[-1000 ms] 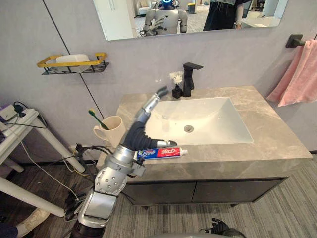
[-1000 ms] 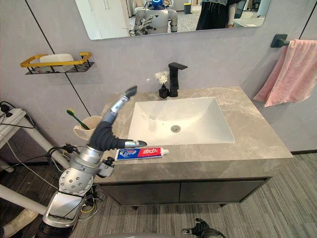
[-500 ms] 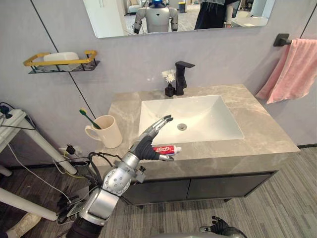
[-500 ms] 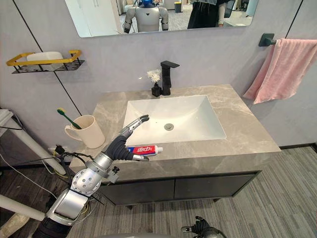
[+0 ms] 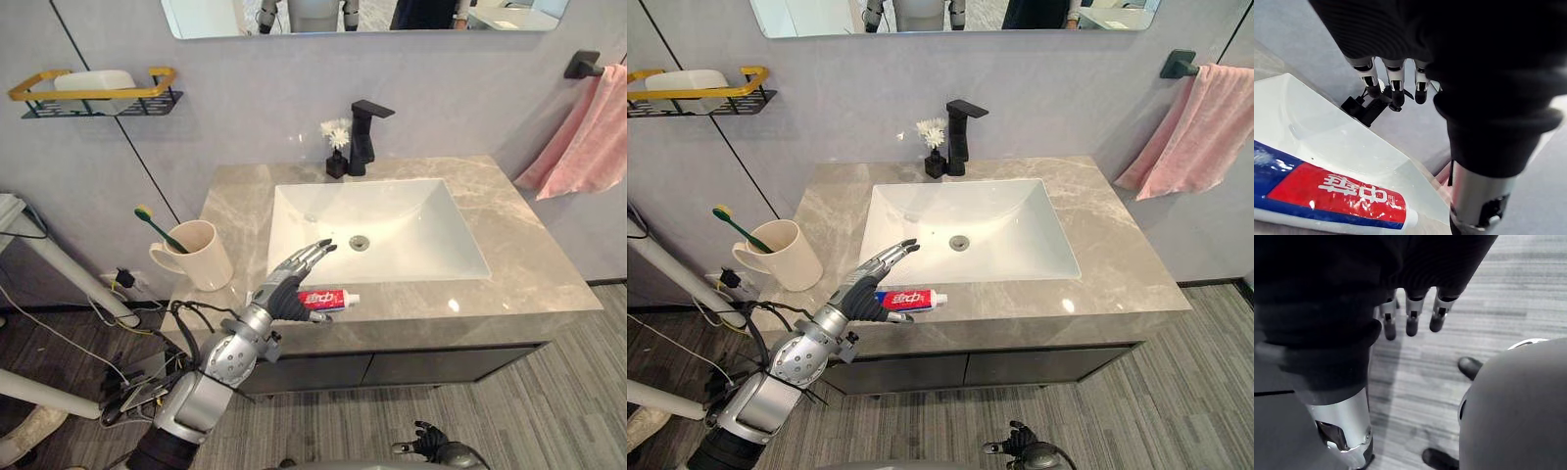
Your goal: Organize washtable
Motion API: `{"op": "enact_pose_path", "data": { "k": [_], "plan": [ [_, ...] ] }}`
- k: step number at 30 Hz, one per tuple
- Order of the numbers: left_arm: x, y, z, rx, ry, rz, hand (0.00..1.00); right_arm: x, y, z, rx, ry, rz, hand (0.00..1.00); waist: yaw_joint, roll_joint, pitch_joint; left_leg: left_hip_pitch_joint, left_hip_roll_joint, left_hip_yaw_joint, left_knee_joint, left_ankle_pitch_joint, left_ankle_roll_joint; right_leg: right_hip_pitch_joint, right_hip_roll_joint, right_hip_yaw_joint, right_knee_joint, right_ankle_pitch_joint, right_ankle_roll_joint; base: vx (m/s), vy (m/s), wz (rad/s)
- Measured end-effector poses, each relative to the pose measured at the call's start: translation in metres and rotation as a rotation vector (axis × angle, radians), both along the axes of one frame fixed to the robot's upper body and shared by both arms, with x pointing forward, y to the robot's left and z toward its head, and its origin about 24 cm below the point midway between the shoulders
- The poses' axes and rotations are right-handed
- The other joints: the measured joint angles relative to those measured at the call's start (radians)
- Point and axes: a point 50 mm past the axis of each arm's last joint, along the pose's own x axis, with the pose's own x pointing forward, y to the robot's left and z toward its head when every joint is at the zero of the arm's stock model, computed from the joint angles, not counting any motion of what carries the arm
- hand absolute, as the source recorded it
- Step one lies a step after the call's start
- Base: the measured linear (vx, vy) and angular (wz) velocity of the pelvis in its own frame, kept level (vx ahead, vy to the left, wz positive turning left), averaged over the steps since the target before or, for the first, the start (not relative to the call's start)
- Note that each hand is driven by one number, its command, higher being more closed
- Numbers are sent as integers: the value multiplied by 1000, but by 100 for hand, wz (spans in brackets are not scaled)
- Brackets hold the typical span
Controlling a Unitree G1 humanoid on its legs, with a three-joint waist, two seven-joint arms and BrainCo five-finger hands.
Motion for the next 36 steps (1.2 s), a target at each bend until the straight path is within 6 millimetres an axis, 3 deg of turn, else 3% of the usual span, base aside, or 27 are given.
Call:
{"op": "enact_pose_path", "data": {
  "k": [11,17,24,36],
  "plan": [
    [-10,1,-10,4,58,-8,0,2,-2,2,-9,-12,24,0,-5,17,3,9,6,22,-1,0,0,-15,4,27,5,-2,-2,-56,-8,-7],
    [-13,10,0,15,44,-20,0,1,-4,1,-1,-7,-15,0,-3,18,3,-2,6,20,0,0,-1,-16,5,25,3,3,5,1,-1,1],
    [-15,39,2,56,5,137,0,2,-3,3,25,-48,-22,0,-18,20,4,-14,10,28,0,-2,-3,-33,8,32,1,5,6,-2,-2,-2],
    [-26,49,-7,103,25,190,0,-2,-8,3,26,-46,-72,0,-22,36,2,-5,18,49,0,-4,-5,-35,16,53,1,6,5,-27,-4,-5]
  ]
}}
